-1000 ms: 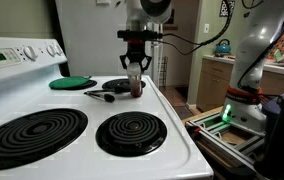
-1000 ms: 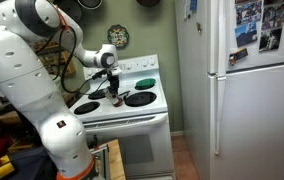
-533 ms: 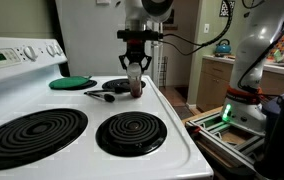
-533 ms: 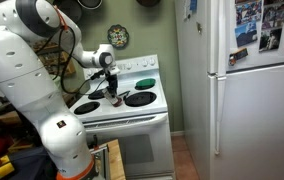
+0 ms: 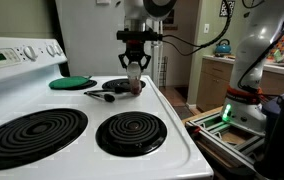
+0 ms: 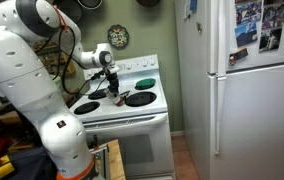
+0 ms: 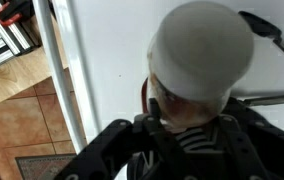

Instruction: Turn the ketchup bottle to stand on its white lid

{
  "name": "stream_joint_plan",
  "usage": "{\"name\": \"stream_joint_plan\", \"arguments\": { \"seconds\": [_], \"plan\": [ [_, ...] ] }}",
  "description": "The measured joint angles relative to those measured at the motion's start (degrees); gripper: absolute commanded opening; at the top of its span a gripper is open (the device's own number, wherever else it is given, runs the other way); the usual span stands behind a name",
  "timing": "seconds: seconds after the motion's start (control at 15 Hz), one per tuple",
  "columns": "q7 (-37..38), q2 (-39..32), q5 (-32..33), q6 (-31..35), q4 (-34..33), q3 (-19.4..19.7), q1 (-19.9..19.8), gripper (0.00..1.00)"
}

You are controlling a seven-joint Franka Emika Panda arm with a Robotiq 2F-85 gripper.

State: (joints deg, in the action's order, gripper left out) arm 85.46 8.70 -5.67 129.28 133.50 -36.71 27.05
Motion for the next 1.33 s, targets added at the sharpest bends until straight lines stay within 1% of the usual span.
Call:
{"name": "stream_joint_plan", "arguments": {
  "seconds": [0.4, 0.53, 0.6, 0.67, 0.73, 0.87, 1.07, 1.13, 1.27, 1.33],
  "plan": [
    [2.4, -0.5, 5.1, 0.0, -0.1, -1.0, 0.0, 0.18],
    [3.1, -0.5, 5.9, 0.0, -0.1, -1.1, 0.0, 0.18],
    [3.2, -0.6, 6.3, 0.0, -0.2, -1.2, 0.0, 0.27],
    [3.3, -0.7, 6.6, 0.0, -0.2, -1.2, 0.0, 0.41],
    [3.3, -0.8, 6.7, 0.0, -0.3, -1.3, 0.0, 0.58],
    [3.3, -1.1, 6.8, 0.0, -0.6, -1.3, 0.0, 0.53],
    [3.3, -2.2, 6.8, 0.0, -0.9, -1.3, 0.0, 0.54],
    [3.3, -2.7, 6.8, 0.0, -0.9, -1.3, 0.0, 0.33],
    [3.3, -3.7, 6.8, 0.0, -1.0, -1.3, 0.0, 0.28],
    [3.3, -4.0, 6.9, 0.0, -1.2, -1.3, 0.0, 0.23]
  ]
}}
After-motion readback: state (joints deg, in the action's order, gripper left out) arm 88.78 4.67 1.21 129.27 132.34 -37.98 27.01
